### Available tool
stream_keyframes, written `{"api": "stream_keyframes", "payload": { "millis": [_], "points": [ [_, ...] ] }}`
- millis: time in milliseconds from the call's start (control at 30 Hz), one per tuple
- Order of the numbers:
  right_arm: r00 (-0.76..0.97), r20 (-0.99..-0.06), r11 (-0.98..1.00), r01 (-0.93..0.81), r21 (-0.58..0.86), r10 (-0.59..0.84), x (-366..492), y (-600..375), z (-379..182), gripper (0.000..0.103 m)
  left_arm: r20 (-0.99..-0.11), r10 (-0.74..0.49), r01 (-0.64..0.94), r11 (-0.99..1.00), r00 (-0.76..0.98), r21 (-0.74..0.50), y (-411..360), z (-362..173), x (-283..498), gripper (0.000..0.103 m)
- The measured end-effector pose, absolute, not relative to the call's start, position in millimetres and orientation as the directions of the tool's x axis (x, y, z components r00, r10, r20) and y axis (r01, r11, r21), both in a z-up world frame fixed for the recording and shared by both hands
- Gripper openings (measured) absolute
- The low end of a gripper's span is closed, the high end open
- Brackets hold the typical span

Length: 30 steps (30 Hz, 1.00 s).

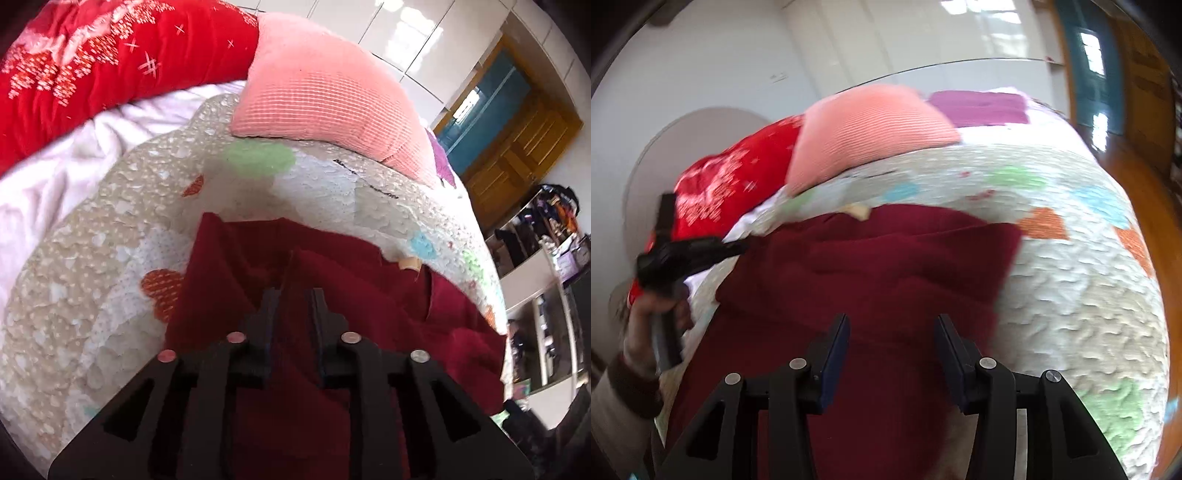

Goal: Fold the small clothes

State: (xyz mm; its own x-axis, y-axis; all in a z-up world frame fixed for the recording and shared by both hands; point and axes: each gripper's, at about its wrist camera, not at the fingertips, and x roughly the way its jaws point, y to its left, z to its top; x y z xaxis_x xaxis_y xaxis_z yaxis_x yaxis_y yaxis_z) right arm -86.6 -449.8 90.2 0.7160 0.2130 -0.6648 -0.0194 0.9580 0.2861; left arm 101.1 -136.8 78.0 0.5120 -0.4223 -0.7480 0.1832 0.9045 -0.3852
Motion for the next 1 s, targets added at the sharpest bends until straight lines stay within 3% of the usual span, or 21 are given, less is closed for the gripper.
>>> {"api": "stream_keyframes", "payload": {
  "millis": [167,333,400,533,867,1000],
  "points": [
    [0.708,-0.666,0.953,-0.034,0.301,0.236,-84.1,-441.8,85.8,0.046,-0.753,-0.469,0.194,0.881,0.461,-0.431,-148.8,70.5,121.8,0.041],
    [0.708,-0.662,0.942,-0.014,0.335,0.245,-86.3,-449.6,80.9,0.046,-0.780,-0.472,0.216,0.881,0.411,-0.420,-150.3,51.5,126.6,0.041],
    [0.709,-0.661,0.940,-0.006,0.342,0.245,-87.5,-453.1,79.7,0.046,-0.786,-0.465,0.234,0.885,0.407,-0.402,-151.9,51.1,125.2,0.037],
    [0.717,-0.657,0.933,0.026,0.360,0.233,-88.4,-461.9,76.6,0.046,-0.797,-0.456,0.279,0.887,0.396,-0.368,-159.2,58.6,125.2,0.002],
    [0.733,-0.654,0.940,0.059,0.337,0.189,-98.2,-467.2,85.0,0.046,-0.712,-0.524,0.343,0.849,0.466,-0.401,-146.9,111.3,94.9,0.001],
    [0.725,-0.653,0.929,0.051,0.367,0.218,-100.1,-466.3,82.1,0.046,-0.765,-0.488,0.266,0.872,0.421,-0.410,-143.7,95.8,107.8,0.003]
  ]
}}
